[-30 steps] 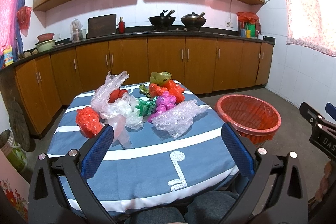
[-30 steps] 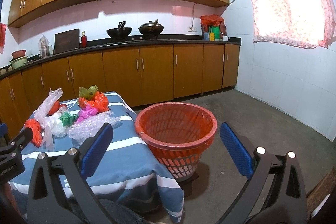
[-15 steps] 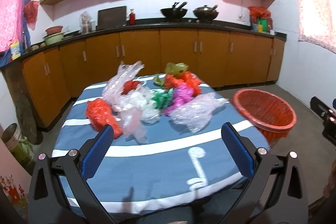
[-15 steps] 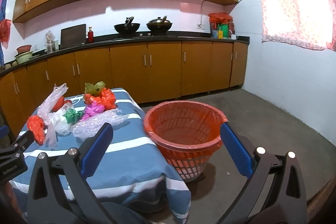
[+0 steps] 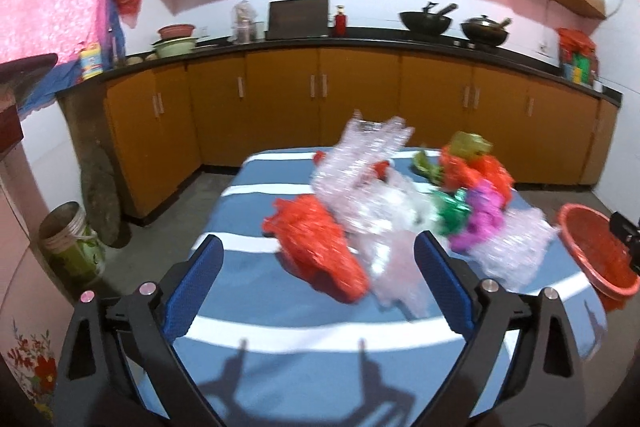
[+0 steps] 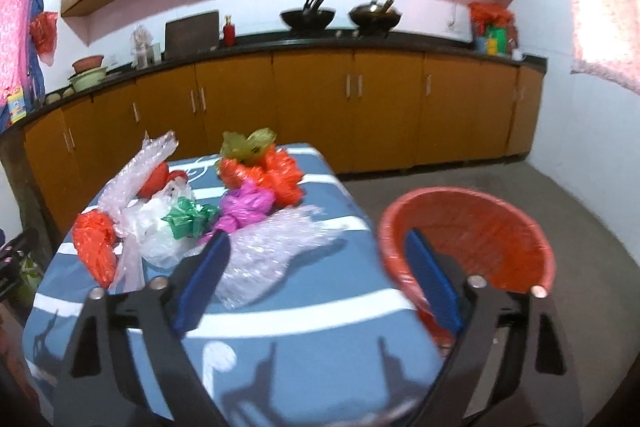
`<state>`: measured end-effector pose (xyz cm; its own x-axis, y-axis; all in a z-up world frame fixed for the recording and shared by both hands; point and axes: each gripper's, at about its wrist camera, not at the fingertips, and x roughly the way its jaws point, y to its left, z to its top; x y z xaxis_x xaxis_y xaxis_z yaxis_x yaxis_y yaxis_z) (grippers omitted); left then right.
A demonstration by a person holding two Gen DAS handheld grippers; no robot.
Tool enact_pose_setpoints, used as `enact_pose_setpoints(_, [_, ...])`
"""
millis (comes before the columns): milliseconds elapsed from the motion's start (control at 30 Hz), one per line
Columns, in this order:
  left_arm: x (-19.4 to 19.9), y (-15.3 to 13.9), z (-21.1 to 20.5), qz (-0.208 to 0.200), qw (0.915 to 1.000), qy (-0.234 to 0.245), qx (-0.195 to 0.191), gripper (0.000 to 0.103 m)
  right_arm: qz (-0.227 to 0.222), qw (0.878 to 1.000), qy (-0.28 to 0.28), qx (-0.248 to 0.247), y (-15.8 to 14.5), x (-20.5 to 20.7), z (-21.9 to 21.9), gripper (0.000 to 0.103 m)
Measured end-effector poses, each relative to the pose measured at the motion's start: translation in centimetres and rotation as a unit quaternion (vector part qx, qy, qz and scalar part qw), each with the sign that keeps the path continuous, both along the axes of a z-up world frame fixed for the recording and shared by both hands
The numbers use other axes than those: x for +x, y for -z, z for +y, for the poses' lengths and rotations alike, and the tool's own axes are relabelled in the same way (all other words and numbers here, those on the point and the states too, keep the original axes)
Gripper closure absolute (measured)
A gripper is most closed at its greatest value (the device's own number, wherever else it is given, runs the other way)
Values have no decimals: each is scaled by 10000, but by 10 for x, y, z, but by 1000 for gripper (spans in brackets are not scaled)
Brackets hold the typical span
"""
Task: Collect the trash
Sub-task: 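Move both tools forward toward the pile of plastic bags, then grasp the clear bubble-wrap bag with the right tool while the left tool grasps the red bag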
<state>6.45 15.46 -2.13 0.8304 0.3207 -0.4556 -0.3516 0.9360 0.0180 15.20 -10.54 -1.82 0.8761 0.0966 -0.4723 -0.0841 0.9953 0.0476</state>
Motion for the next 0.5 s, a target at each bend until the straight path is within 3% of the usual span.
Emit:
enact_pose_setpoints(100, [11,5,12,2,9999,-112,3,8,236,9997,17,69,12,32,14,28])
enact_pose_setpoints(500, [48,26,42,202,9996,-108,-145,8,1255,9917,271,97,72,114,37,28])
